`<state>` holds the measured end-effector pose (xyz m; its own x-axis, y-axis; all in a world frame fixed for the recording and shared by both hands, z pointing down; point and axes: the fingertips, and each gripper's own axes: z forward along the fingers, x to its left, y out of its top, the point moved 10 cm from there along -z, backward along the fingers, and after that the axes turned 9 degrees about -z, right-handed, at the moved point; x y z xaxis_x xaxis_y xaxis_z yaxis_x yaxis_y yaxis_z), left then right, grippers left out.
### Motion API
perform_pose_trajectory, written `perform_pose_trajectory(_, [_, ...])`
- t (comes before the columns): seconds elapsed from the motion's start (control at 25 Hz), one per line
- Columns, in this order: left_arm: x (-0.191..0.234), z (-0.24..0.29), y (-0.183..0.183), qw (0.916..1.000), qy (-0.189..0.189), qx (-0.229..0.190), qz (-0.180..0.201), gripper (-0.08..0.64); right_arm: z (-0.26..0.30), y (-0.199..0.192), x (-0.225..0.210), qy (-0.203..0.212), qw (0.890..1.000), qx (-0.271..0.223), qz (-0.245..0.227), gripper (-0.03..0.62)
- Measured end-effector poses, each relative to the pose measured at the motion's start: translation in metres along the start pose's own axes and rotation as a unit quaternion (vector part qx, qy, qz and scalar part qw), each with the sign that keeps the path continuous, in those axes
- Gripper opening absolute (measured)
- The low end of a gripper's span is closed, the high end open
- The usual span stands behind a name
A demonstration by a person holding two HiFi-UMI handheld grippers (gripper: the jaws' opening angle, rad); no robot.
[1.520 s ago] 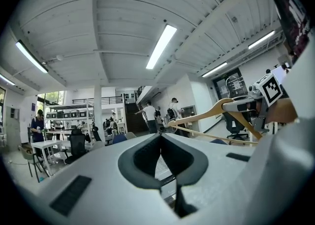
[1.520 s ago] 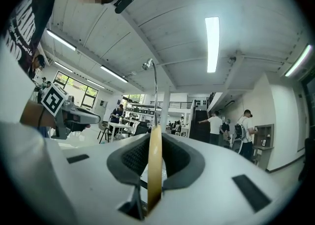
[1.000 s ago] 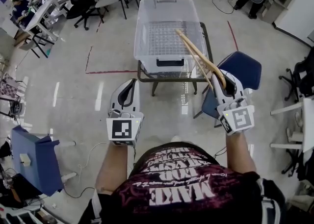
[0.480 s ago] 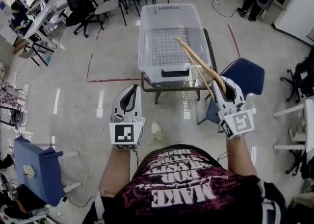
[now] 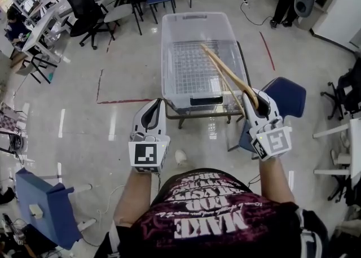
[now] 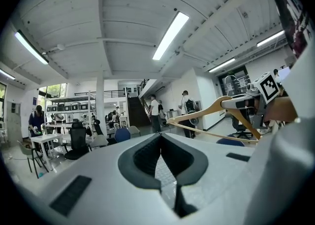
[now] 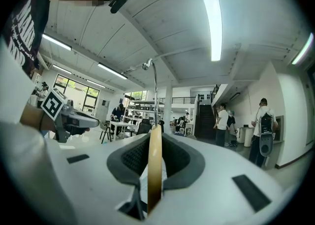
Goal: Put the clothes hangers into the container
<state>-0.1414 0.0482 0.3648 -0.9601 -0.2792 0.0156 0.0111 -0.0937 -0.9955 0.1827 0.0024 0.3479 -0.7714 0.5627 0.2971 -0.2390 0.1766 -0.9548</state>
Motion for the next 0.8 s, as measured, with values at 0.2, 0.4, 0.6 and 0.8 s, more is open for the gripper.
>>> perform_pose_trajectory(0.2, [0.017,0.023,-0.008,0.9998,-0.015,0.012,-0.002,0.006,0.027,-0.003,0.000,-0.001,1.000,0.004,0.004,0.060])
perform_pose_trajectory(0.4, [0.033,0.043,0.001,0.9994,-0.030,0.013,-0.004,0.006,0.042,-0.001,-0.003,-0.017,1.000,0.010,0.006,0.060])
perform_pose_trajectory(0.6, [0.053,0.061,0.005,0.9986,-0.052,0.007,0.000,0.006,0.059,0.003,0.000,-0.041,0.999,0.007,0.001,0.060])
perform_pose_trajectory(0.8, [0.075,0.077,0.006,0.9977,-0.067,0.004,-0.004,0.006,0.080,0.006,0.006,-0.057,0.998,0.007,-0.002,0.060])
